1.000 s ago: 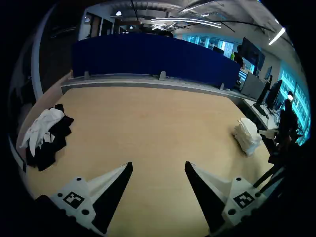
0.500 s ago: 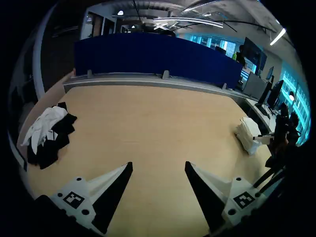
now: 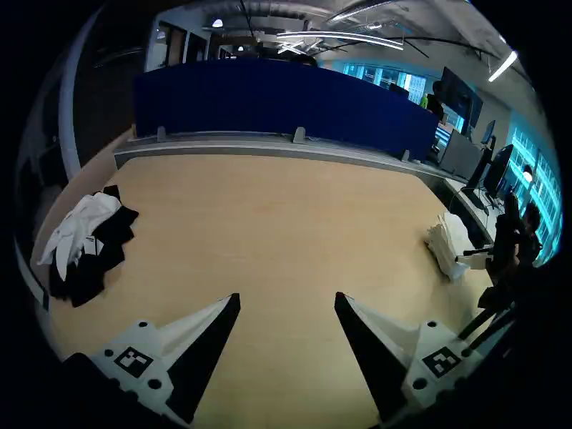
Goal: Fold towel
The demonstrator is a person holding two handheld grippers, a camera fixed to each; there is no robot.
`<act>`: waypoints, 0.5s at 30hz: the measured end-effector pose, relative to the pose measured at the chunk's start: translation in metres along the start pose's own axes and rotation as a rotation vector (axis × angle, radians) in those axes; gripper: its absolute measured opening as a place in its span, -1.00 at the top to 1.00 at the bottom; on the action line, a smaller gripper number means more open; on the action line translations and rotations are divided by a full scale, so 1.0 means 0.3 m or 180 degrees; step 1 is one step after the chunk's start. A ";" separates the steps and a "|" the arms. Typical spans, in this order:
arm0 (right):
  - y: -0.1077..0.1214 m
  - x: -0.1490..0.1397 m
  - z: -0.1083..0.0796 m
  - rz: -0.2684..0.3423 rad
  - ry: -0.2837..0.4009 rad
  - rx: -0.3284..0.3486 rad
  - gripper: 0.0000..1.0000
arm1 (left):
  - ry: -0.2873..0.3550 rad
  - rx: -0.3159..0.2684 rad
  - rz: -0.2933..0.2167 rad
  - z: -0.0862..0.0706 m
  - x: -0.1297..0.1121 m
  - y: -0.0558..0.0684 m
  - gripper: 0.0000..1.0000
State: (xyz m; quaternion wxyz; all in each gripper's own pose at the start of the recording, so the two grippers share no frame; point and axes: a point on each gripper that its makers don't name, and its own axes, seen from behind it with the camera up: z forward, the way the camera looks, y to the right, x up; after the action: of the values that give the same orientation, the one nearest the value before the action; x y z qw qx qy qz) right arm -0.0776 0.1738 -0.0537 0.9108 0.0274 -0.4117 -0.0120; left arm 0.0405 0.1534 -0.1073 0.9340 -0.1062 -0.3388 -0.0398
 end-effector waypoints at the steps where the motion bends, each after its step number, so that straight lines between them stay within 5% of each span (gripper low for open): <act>1: -0.001 -0.003 0.001 -0.0007 -0.0008 0.0003 -0.99 | 0.0001 -0.0004 0.0001 0.001 0.001 0.002 -0.97; 8: 0.002 0.046 -0.012 0.0043 0.0083 0.0000 -0.99 | 0.0002 -0.0008 0.0019 0.005 0.008 0.004 -0.96; 15: 0.024 0.223 -0.054 0.0002 0.0364 -0.0023 -0.98 | 0.0011 0.0002 -0.0011 0.012 0.016 0.002 -0.97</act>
State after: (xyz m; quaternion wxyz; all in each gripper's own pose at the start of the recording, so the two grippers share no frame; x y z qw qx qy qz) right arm -0.0213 0.1786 -0.0140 0.9330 0.0247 -0.3589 -0.0116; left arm 0.0420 0.1547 -0.1017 0.9345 -0.1053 -0.3374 -0.0415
